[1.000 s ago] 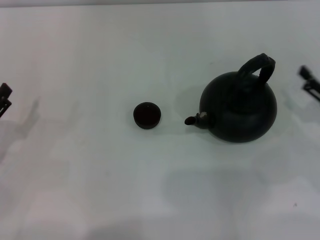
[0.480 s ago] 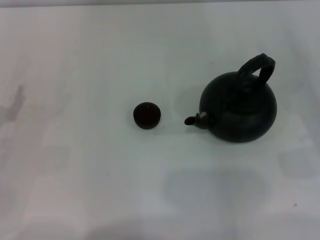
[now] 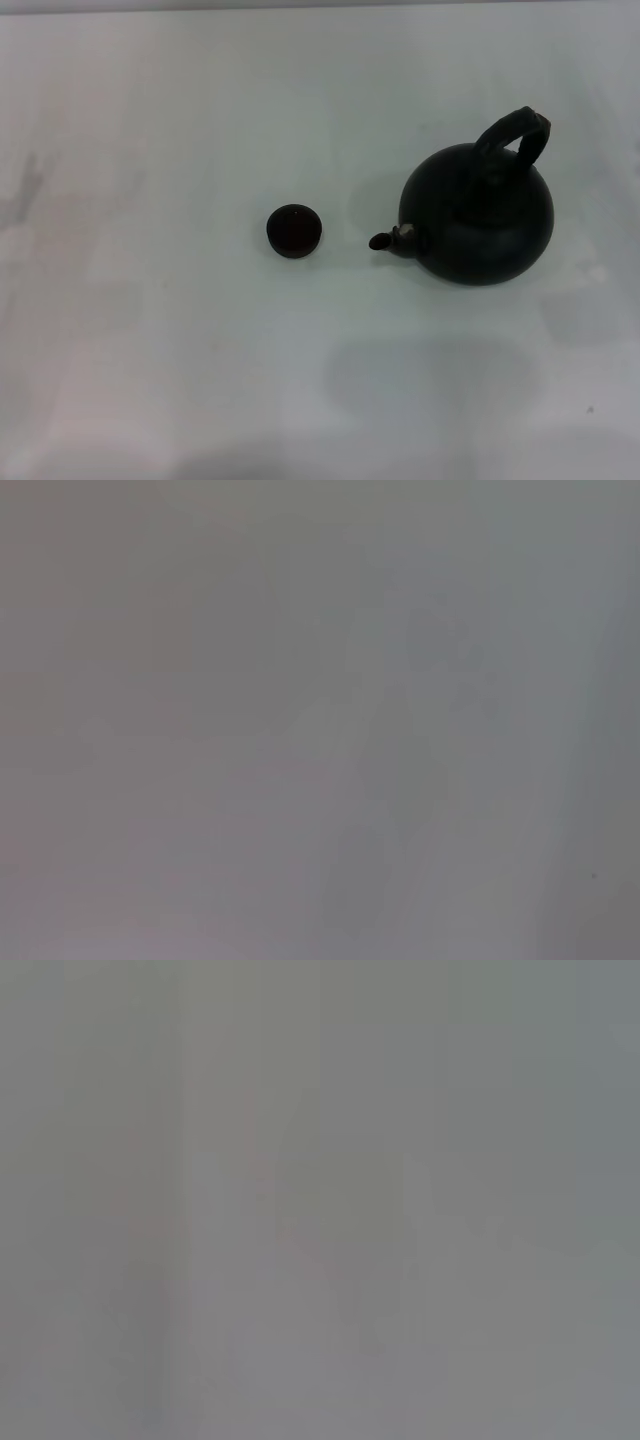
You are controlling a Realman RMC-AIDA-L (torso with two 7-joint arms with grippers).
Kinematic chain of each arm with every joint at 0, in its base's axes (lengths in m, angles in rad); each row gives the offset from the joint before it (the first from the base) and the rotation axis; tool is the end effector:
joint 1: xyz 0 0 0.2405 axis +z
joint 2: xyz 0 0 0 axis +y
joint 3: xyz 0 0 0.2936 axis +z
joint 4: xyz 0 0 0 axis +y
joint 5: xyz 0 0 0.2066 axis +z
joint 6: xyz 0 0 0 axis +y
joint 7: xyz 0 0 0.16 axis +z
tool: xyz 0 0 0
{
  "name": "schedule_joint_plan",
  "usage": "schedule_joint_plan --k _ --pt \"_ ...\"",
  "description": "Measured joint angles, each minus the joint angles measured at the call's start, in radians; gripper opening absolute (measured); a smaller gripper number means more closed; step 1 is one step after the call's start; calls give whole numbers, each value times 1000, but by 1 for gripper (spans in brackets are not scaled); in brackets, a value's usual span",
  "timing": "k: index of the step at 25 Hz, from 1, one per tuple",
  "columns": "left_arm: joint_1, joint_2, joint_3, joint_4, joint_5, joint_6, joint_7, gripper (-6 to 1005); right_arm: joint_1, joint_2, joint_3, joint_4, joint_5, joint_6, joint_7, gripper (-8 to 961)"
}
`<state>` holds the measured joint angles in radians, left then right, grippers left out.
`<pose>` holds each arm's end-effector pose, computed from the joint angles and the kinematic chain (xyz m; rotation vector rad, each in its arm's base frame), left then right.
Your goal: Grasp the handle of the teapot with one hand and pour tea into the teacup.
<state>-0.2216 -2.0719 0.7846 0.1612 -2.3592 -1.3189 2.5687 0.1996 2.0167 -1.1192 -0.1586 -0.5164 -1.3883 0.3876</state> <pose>-0.4172 0.2805 0.0152 -1.5190 -0.7048 -0.8029 0.4111 0.2759 0.0276 -1.6212 0.4748 0.7118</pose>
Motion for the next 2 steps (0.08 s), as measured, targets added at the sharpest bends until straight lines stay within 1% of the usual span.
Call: schedule_joint_plan --k 2 --pt "2 -1 -3 0 0 -1 0 872 4 -1 1 3 2 -1 0 860"
